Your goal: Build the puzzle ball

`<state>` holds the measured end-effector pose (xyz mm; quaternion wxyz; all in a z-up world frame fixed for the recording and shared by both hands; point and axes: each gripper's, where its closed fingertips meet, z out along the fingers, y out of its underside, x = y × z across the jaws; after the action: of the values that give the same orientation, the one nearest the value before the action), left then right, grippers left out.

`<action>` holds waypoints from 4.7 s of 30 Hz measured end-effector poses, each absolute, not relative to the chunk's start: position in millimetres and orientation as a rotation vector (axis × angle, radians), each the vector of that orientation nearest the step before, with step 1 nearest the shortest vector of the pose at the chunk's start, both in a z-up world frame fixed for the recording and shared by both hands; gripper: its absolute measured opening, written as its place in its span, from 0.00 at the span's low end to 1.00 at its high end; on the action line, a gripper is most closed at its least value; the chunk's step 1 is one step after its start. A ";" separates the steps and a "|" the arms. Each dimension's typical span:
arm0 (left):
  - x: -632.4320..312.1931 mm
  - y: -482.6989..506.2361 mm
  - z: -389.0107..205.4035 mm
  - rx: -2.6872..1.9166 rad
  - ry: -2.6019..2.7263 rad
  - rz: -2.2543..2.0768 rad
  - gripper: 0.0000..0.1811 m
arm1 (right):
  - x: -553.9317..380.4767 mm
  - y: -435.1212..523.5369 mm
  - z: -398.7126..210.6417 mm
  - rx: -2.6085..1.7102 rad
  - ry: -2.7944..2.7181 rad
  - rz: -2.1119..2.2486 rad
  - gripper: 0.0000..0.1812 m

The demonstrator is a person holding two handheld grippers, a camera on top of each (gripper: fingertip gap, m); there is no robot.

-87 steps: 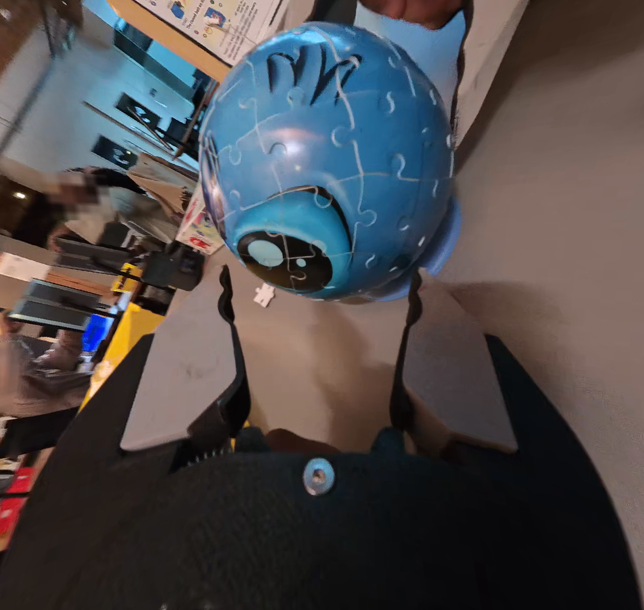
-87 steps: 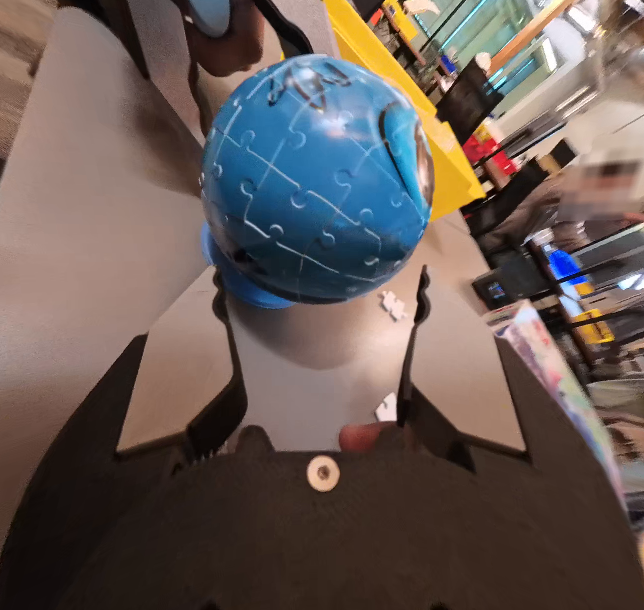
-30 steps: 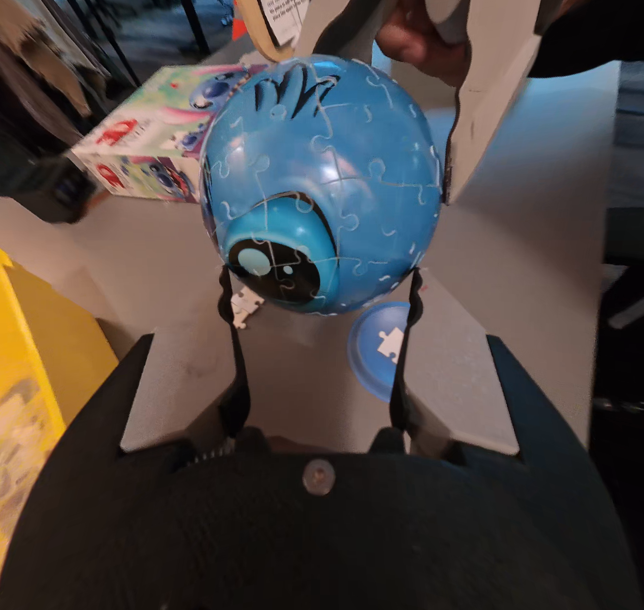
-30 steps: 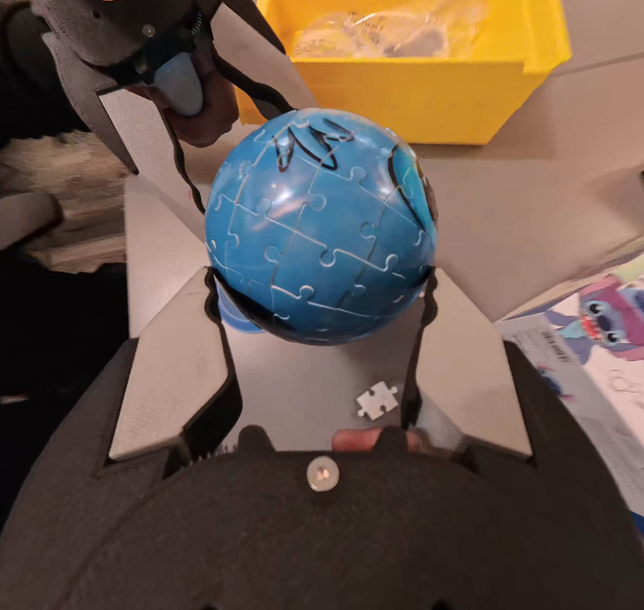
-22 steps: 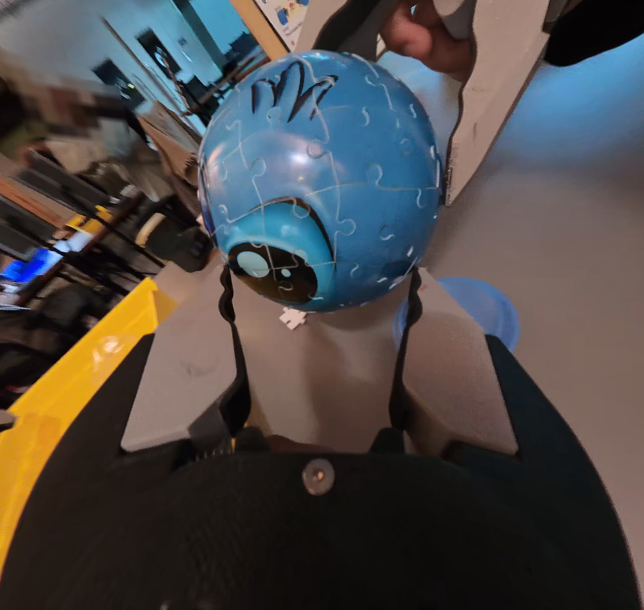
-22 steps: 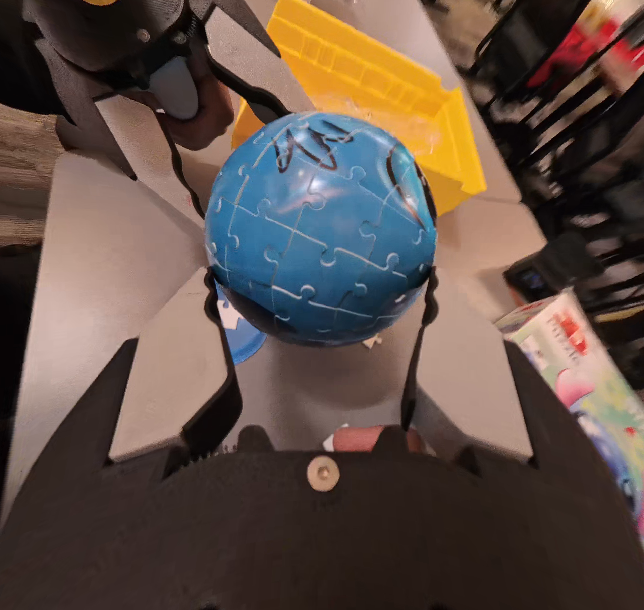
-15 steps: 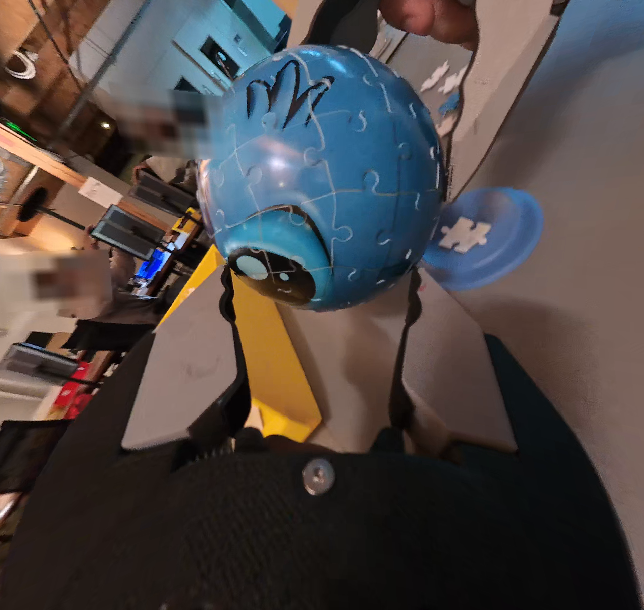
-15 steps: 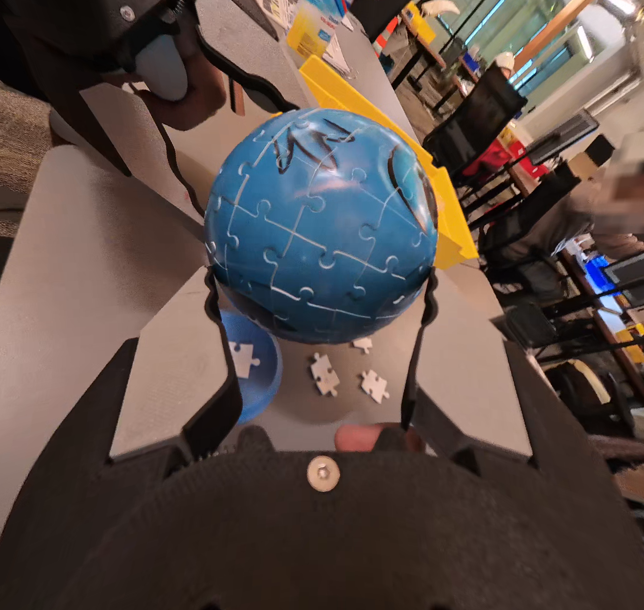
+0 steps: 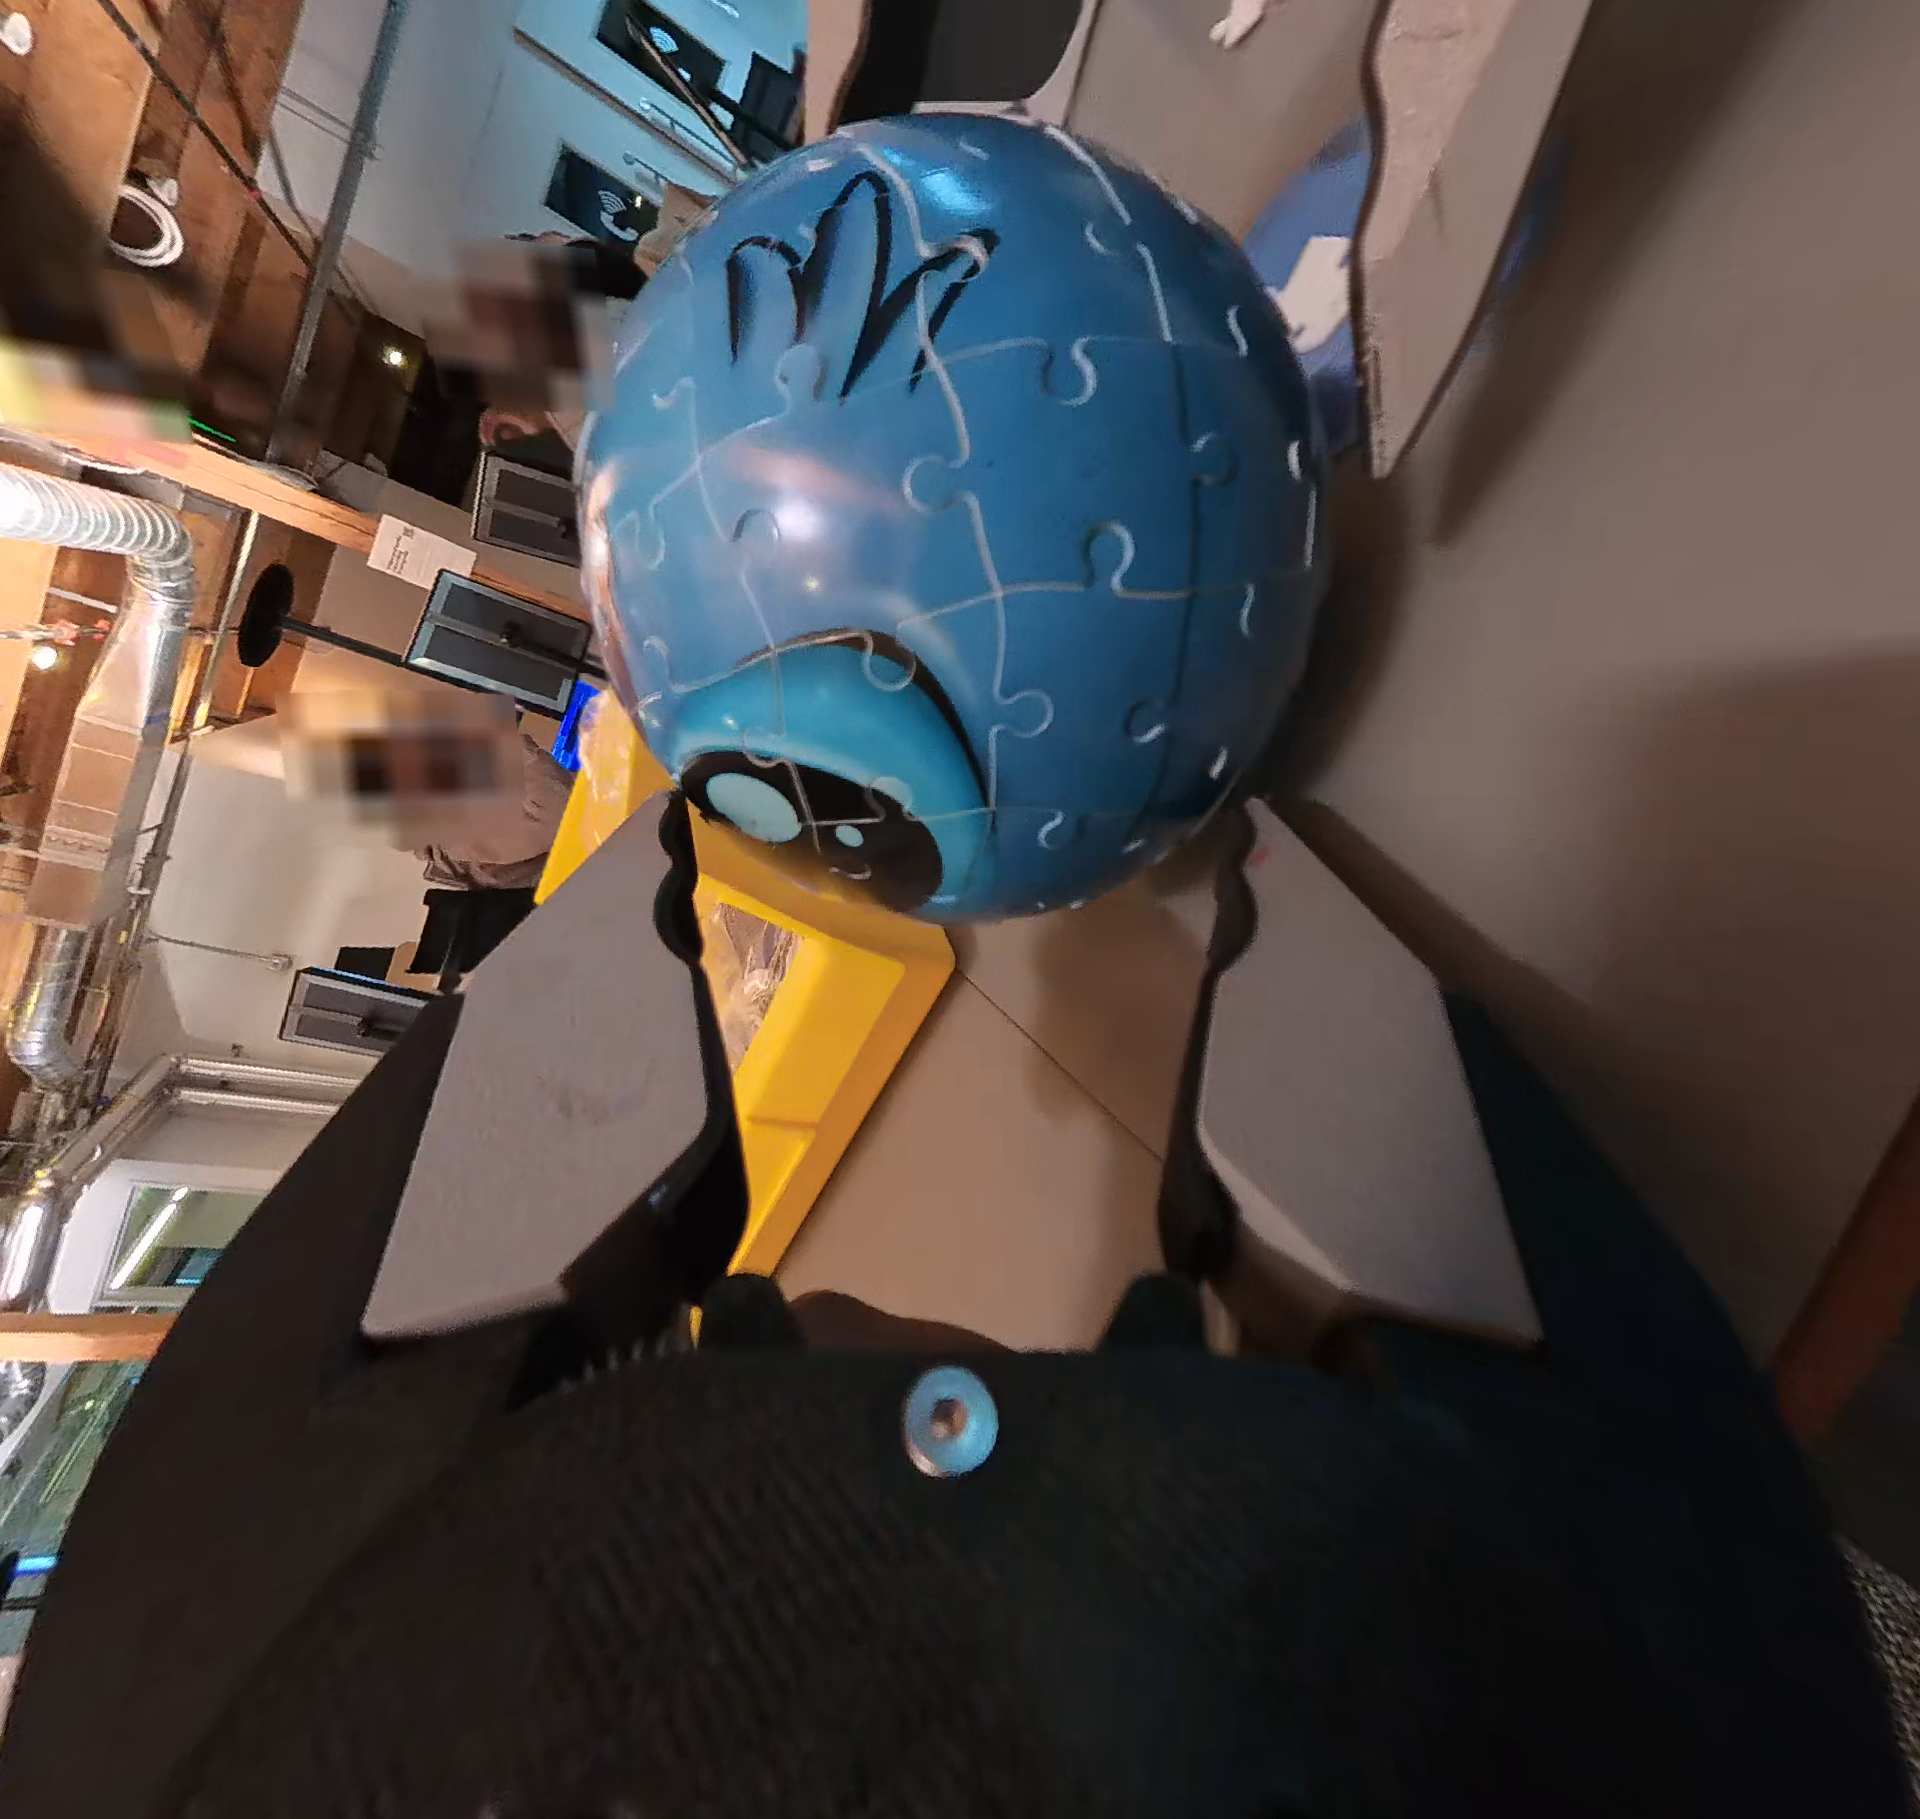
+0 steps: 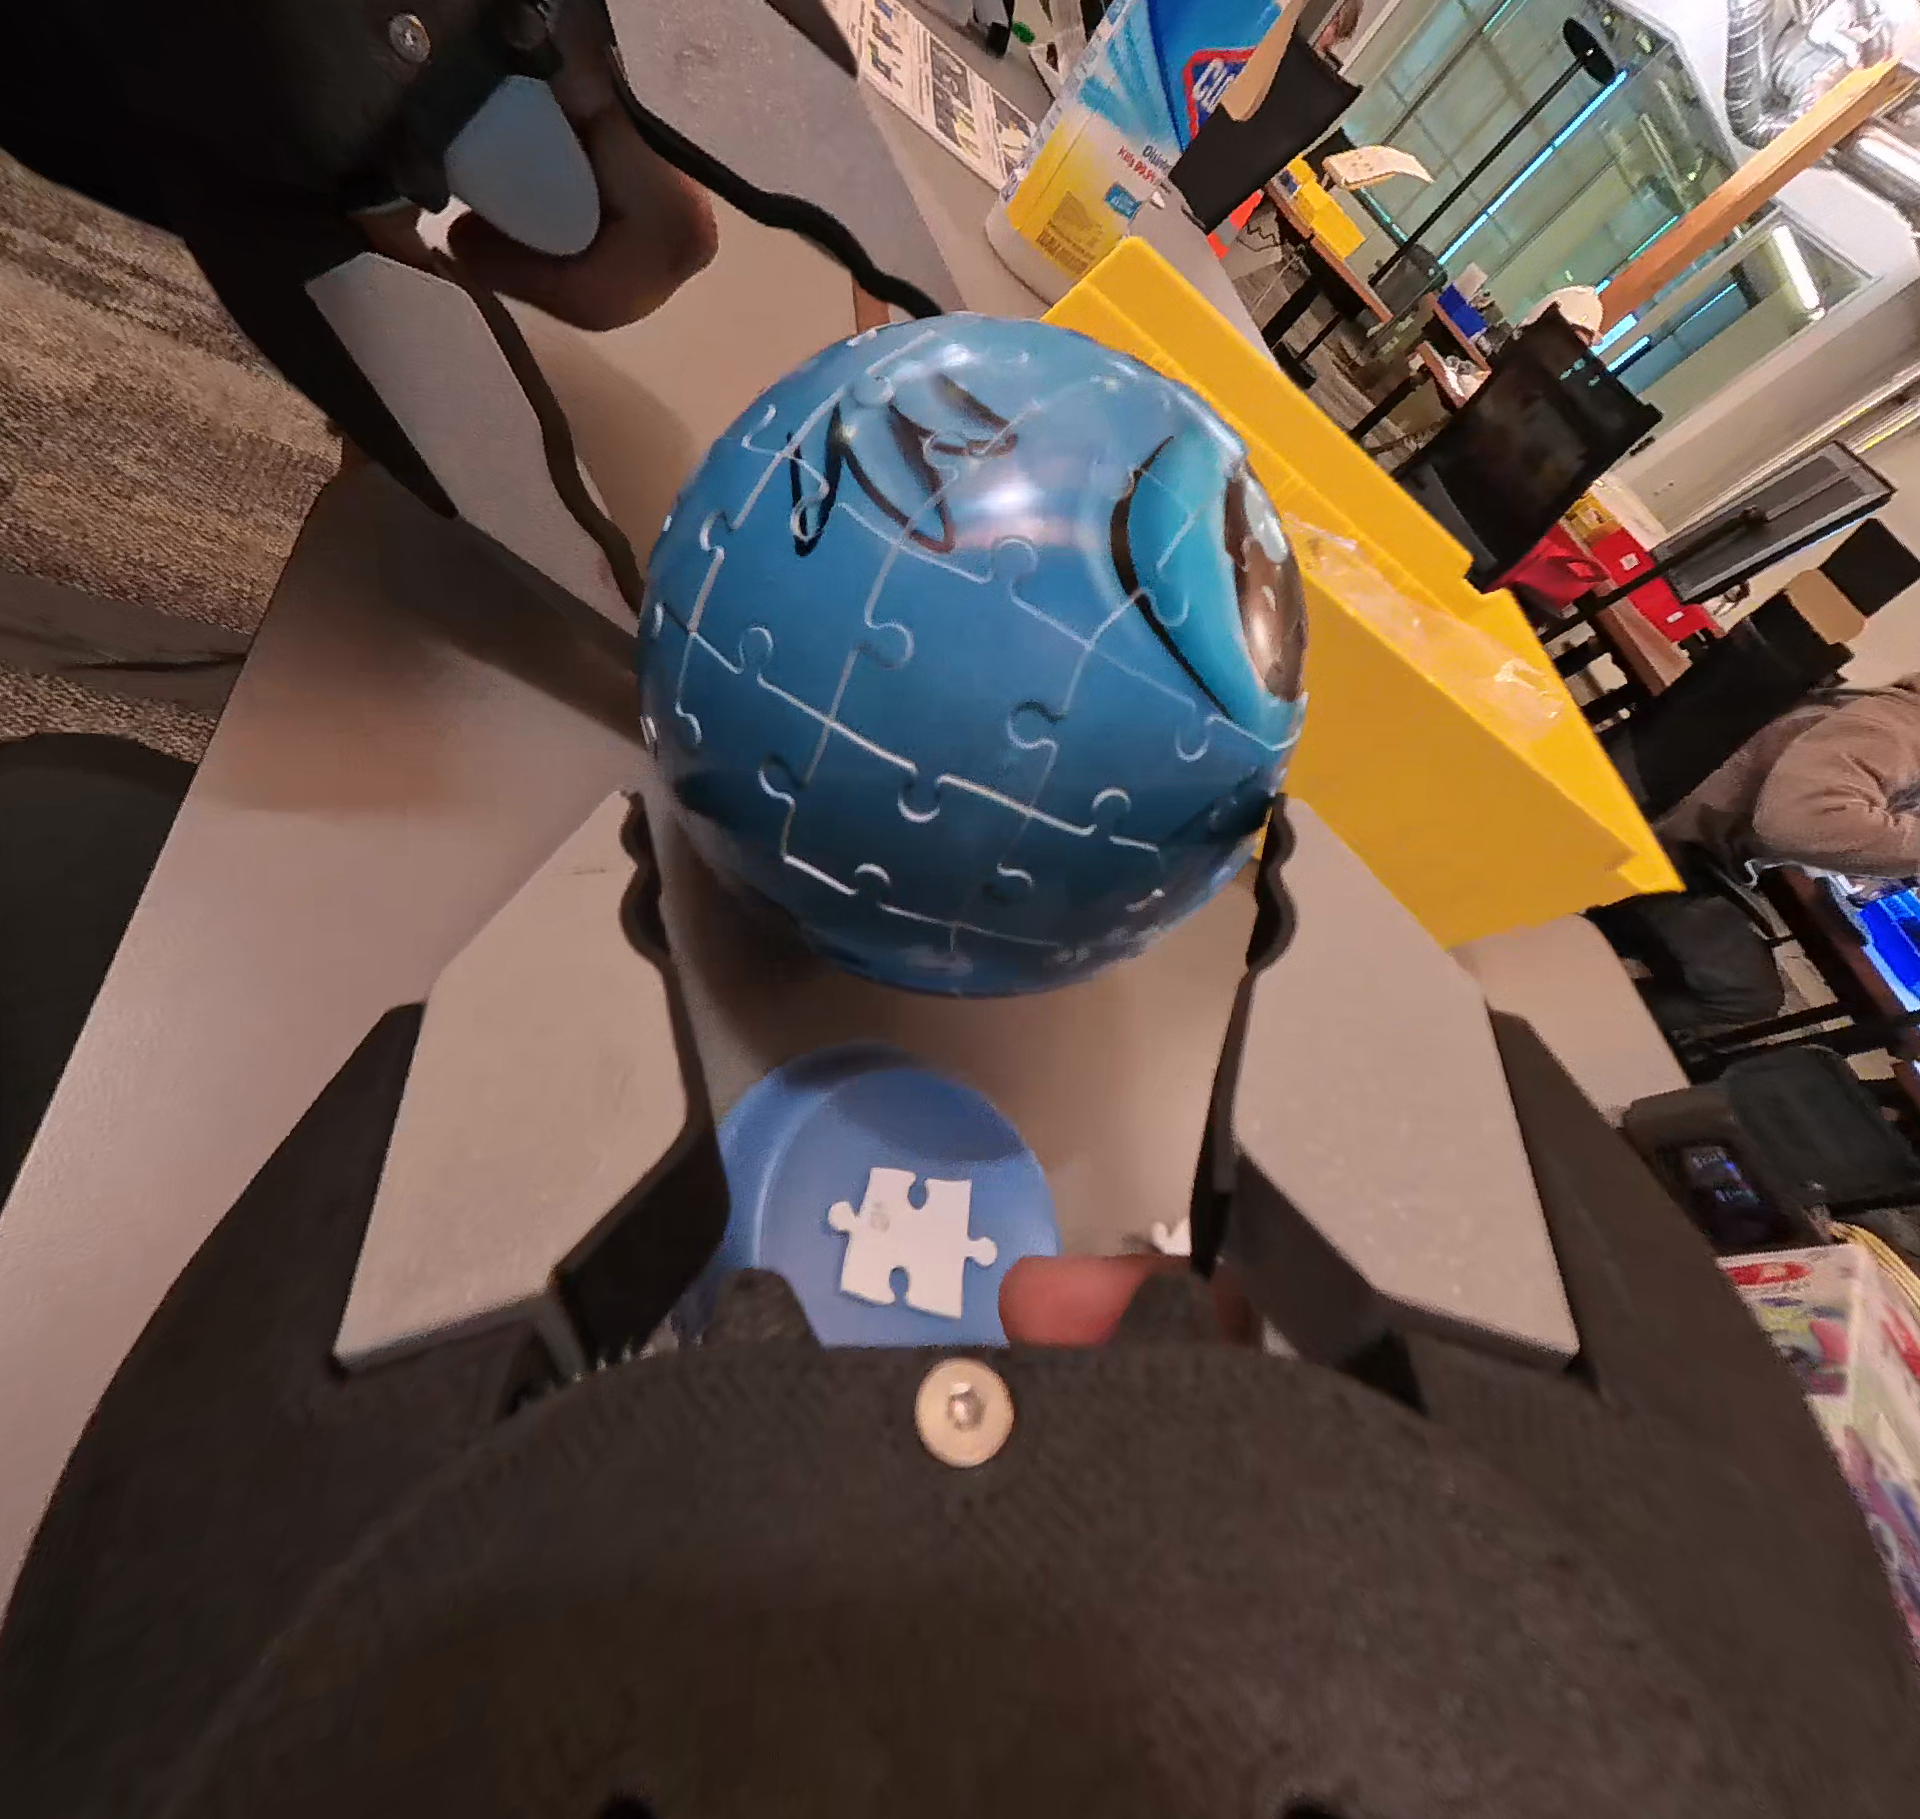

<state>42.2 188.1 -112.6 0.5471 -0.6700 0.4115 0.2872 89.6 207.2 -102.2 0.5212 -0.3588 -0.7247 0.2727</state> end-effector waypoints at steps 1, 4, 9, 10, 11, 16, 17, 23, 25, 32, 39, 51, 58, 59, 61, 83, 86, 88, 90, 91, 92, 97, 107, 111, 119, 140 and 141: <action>42.6 187.6 -113.8 -1.587 0.987 0.673 0.54 | 90.5 206.9 -104.5 -0.863 -1.743 0.652 0.62; 43.7 187.7 -112.9 -1.553 1.029 0.671 0.54 | 94.0 205.5 -107.1 -0.859 -1.752 0.666 0.63; 38.6 191.5 -111.0 -1.512 1.128 0.756 0.54 | 99.6 206.7 -108.1 -0.842 -1.763 0.664 0.62; 38.6 190.2 -110.4 -1.501 1.146 0.766 0.53 | 101.4 206.4 -107.8 -0.839 -1.763 0.667 0.61; 38.3 188.7 -109.4 -1.490 1.156 0.772 0.51 | 103.3 206.2 -107.4 -0.836 -1.761 0.670 0.61; 27.4 178.7 -106.1 -1.499 1.128 0.784 0.49 | 117.2 210.0 -102.8 -0.855 -1.753 0.711 0.60; 24.6 176.4 -106.9 -1.522 1.101 0.766 0.49 | 121.3 212.4 -100.8 -0.877 -1.747 0.743 0.61; 43.2 150.6 -111.9 -1.654 0.944 0.487 0.45 | 142.2 207.0 -99.3 -1.042 -1.755 1.000 0.62; 49.5 142.4 -115.8 -1.711 0.915 0.394 0.45 | 146.4 201.1 -100.0 -1.032 -1.767 1.010 0.61; 55.1 135.3 -131.4 -1.805 0.812 0.313 0.37 | 151.3 175.3 -109.7 -1.074 -1.846 1.152 0.60; 50.9 131.1 -152.6 -2.022 0.716 0.132 0.42 | 150.6 176.5 -114.5 -1.084 -1.864 1.134 0.55; 94.2 126.9 -112.0 -1.921 0.502 -0.437 0.60 | 137.3 174.0 -123.1 -1.149 -1.909 1.123 0.54; 95.7 133.1 -106.4 -1.863 0.425 -0.476 0.59 | 147.9 201.0 -115.6 -1.238 -1.860 1.165 0.48; 95.2 134.2 -104.7 -1.852 0.413 -0.473 0.58 | 150.6 215.6 -113.1 -1.271 -1.830 1.154 0.44; 94.4 135.5 -102.4 -1.836 0.402 -0.465 0.57 | 154.7 249.2 -116.9 -1.371 -1.791 1.099 0.37; 93.5 142.3 -108.4 -1.840 0.402 -0.459 0.57 | 162.8 317.1 -148.3 -1.558 -1.880 0.757 0.06; 93.1 142.0 -108.8 -1.837 0.408 -0.463 0.57 | 175.9 337.0 -147.6 -1.634 -1.814 0.792 0.05; 92.7 141.6 -109.1 -1.837 0.413 -0.463 0.57 | 180.2 333.2 -139.0 -1.632 -1.794 0.892 0.03; 92.2 141.5 -109.3 -1.836 0.410 -0.468 0.57 | 180.8 328.1 -126.8 -1.648 -1.740 1.030 0.00; 92.1 141.6 -109.3 -1.834 0.408 -0.471 0.57 | 181.5 329.9 -123.0 -1.663 -1.709 1.065 0.00; 91.9 141.7 -109.3 -1.834 0.408 -0.473 0.57 | 182.9 335.2 -121.7 -1.685 -1.679 1.072 0.00; 91.6 142.0 -109.6 -1.830 0.409 -0.484 0.57 | 201.0 366.9 -147.2 -1.856 -1.675 0.912 0.24; 98.8 142.4 -119.2 -1.872 0.484 -0.522 0.60 | 159.6 211.3 -124.2 -1.289 -2.054 1.224 0.63; 100.8 146.1 -117.6 -1.869 0.479 -0.512 0.60 | 140.5 187.3 -132.6 -1.152 -2.072 1.196 0.70; 108.3 162.2 -111.5 -1.857 0.505 -0.463 0.61 | 132.0 187.2 -133.1 -1.123 -2.048 1.051 0.62; 146.7 263.5 -100.9 -1.906 0.539 -0.581 0.61 | 176.9 279.4 -138.7 -1.418 -2.015 1.227 0.61; 147.3 262.7 -101.3 -1.907 0.544 -0.568 0.61 | 178.0 277.5 -140.9 -1.431 -2.031 1.239 0.61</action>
<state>147.3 262.7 -101.3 0.5135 -0.7933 0.2263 -0.2363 178.0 277.5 -140.9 0.1816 -0.5069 -0.7193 0.4389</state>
